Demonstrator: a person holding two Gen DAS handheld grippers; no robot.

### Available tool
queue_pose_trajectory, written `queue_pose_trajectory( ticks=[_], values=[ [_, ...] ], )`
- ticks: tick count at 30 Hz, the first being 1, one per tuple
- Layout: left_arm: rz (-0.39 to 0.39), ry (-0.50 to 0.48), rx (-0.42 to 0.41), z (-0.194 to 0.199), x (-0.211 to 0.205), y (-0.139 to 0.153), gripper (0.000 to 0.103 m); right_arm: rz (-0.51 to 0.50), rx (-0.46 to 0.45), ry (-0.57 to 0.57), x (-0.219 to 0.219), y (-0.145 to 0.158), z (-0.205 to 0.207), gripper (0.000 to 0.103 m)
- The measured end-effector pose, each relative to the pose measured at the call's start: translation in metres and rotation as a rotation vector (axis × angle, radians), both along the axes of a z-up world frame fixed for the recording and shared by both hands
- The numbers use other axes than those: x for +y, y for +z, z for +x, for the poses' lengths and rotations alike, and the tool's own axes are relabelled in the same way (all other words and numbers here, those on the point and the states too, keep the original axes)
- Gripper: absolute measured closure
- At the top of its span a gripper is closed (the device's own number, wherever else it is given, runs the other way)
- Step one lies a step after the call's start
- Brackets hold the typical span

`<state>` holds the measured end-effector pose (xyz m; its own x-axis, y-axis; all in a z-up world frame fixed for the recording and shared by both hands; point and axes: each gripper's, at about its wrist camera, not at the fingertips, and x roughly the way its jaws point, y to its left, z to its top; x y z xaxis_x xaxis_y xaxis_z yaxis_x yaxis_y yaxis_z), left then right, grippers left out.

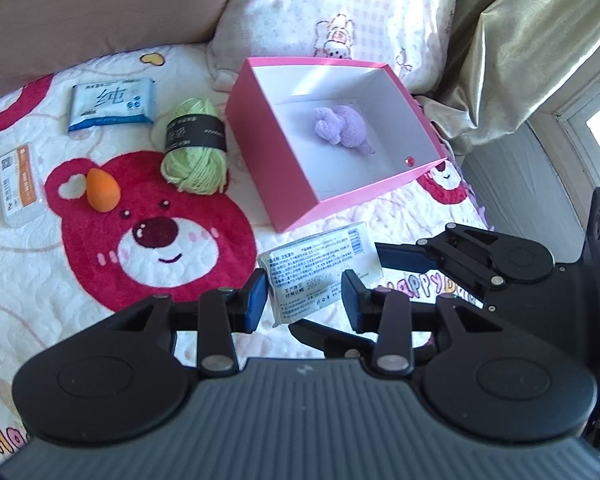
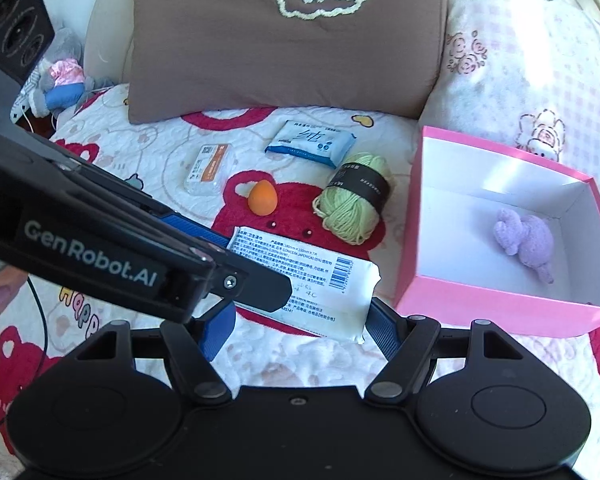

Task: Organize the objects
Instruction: 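Carry the white packet with the right tool over the pink box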

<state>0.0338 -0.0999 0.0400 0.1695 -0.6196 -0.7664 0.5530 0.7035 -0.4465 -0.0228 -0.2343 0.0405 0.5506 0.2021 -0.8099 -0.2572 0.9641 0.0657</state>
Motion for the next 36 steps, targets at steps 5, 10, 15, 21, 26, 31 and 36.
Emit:
queue_pose_trajectory(
  ticks=[5, 10, 15, 21, 26, 31, 36],
  values=[
    [-0.021, -0.019, 0.012, 0.004, -0.021, 0.012, 0.066, -0.013, -0.016, -0.014, -0.02, 0.016, 0.0, 0.027],
    [-0.022, -0.043, -0.002, 0.006, -0.045, 0.027, 0.065, -0.02, -0.03, -0.029, -0.04, 0.029, 0.005, 0.027],
    [-0.025, -0.063, -0.009, 0.014, -0.074, 0.037, 0.065, -0.011, -0.035, -0.063, -0.065, 0.037, 0.013, 0.027],
    [-0.019, -0.073, 0.006, 0.029, -0.117, 0.039, 0.065, -0.069, -0.048, -0.075, -0.093, 0.038, 0.025, 0.027],
    [-0.012, -0.09, 0.005, 0.042, -0.155, 0.033, 0.065, -0.095, -0.035, -0.096, -0.122, 0.03, 0.041, 0.027],
    [-0.041, -0.063, 0.045, 0.062, -0.184, 0.018, 0.065, -0.091, -0.007, -0.137, -0.149, 0.02, 0.06, 0.027],
    [-0.035, -0.059, 0.088, 0.078, -0.21, -0.006, 0.065, -0.109, 0.036, -0.152, -0.169, -0.001, 0.077, 0.027]
  ],
)
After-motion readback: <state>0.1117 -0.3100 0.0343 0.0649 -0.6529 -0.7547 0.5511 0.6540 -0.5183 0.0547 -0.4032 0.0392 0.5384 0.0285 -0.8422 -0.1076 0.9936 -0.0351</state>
